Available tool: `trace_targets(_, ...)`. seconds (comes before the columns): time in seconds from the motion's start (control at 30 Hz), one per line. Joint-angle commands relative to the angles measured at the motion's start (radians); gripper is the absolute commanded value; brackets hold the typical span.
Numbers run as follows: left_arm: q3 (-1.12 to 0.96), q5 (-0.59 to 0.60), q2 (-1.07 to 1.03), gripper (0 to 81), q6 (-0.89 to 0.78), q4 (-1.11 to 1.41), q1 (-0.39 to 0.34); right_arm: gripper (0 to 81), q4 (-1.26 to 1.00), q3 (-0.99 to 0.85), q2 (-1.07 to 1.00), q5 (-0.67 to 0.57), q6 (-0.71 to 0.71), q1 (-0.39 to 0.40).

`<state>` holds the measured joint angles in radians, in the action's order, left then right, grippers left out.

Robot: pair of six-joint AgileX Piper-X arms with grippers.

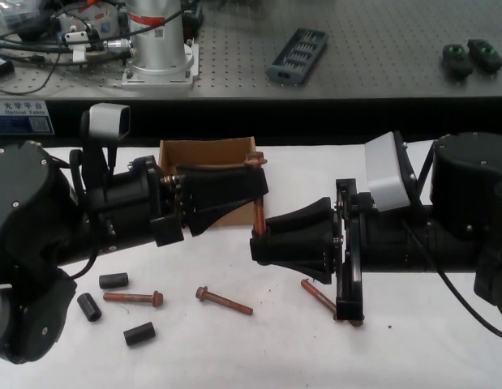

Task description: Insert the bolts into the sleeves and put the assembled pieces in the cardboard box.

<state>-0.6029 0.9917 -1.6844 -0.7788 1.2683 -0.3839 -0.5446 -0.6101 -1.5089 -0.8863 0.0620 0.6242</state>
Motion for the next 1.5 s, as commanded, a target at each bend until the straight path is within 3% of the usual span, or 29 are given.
trace_targets(0.0, -0.012, 0.034, 0.017, 0.6, 0.047, 0.011, 0.002, 4.3, -0.052, -0.014, 0.000, -0.005, -0.020, -0.006)
trace_targets(0.37, -0.012, 0.082, 0.017, 0.6, 0.205, 0.011, 0.002, 4.3, -0.113, -0.014, 0.000, 0.002, -0.092, -0.006)
trace_targets(0.73, 0.034, 0.123, 0.017, 0.9, 0.229, 0.015, 0.002, 4.3, -0.113, -0.014, 0.000, 0.021, -0.107, -0.006)
trace_targets(0.8, 0.034, 0.134, 0.021, 9.6, 0.247, 0.012, 0.002, 4.3, -0.113, -0.014, 0.000, 0.021, -0.107, -0.006)
trace_targets(0.97, 0.034, 0.026, 0.032, 55.4, 0.215, -0.012, 0.011, 4.3, -0.113, -0.014, 0.000, 0.021, -0.111, -0.006)
trace_targets(1.0, 0.034, 0.019, 0.033, 57.6, 0.205, -0.012, 0.011, 4.3, -0.113, -0.014, 0.000, 0.021, -0.111, -0.006)
trace_targets(1.13, 0.034, 0.026, 0.059, 50.3, 0.201, 0.037, 0.011, 4.3, -0.113, -0.014, 0.000, 0.024, -0.114, -0.006)
trace_targets(1.23, 0.034, -0.004, 0.119, 50.1, 0.201, 0.055, 0.034, 4.3, -0.108, -0.017, 0.000, 0.066, -0.130, -0.006)
trace_targets(1.33, 0.037, -0.011, 0.201, 49.9, 0.215, -0.075, 0.091, 4.3, -0.022, -0.065, -0.011, 0.097, -0.107, -0.013)
trace_targets(1.47, 0.078, -0.057, 0.346, 49.1, 0.392, -0.378, 0.186, 4.3, 0.123, -0.226, -0.092, 0.099, -0.085, -0.026)
